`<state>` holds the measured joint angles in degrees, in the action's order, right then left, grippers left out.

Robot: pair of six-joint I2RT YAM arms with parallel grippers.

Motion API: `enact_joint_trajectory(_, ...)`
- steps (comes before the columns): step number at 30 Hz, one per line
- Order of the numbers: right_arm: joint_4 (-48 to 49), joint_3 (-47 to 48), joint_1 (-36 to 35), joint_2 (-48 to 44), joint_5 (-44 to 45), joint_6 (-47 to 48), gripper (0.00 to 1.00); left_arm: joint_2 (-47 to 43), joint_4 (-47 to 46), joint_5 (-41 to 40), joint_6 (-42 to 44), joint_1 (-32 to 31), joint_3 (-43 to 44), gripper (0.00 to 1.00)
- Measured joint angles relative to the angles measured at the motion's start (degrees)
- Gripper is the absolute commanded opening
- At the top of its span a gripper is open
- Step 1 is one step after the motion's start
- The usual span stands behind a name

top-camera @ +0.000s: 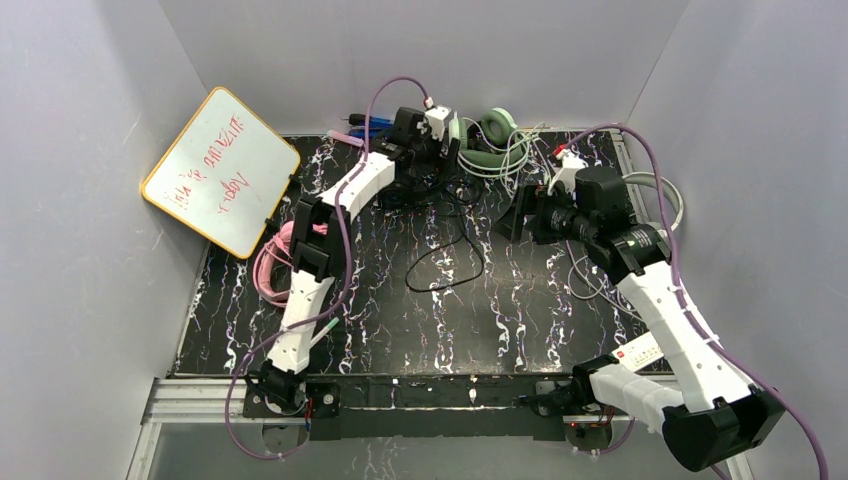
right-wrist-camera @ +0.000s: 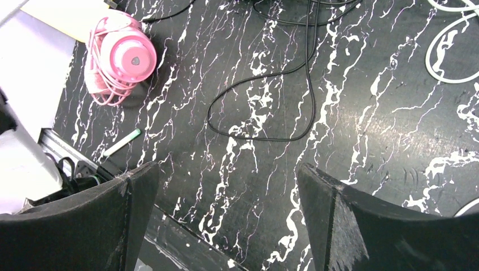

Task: Wrap the headphones
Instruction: Move the headphones to the center of the board.

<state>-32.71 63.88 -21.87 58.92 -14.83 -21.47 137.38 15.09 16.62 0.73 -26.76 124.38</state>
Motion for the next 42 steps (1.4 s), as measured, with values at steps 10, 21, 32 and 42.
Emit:
enact_joint_trajectory(10, -3.15, -0.04, 0.00, -4.39, -0.09, -1.27, 0.99, 4.59, -0.48, 0.44, -4.98, -2.16, -3.67, 0.38)
enact_joint_trajectory(21, -3.02, -3.85, 0.00, -4.57, -3.74, -6.27, 0.98, -29.38, 1.46, 0.24, -5.35, -12.13, -43.60, 0.21)
enact_joint_trajectory(32, -1.44, -9.73, 0.00, -0.33, -5.07, -11.67, 0.99, -70.01, -1.44, 1.62, -14.62, -20.39, -74.51, 0.56)
enact_joint_trajectory(42, 0.85, -11.15, -0.48, 4.31, -9.38, -13.00, 0.95, -77.44, -2.82, -3.56, -23.28, -20.39, -79.84, 0.79)
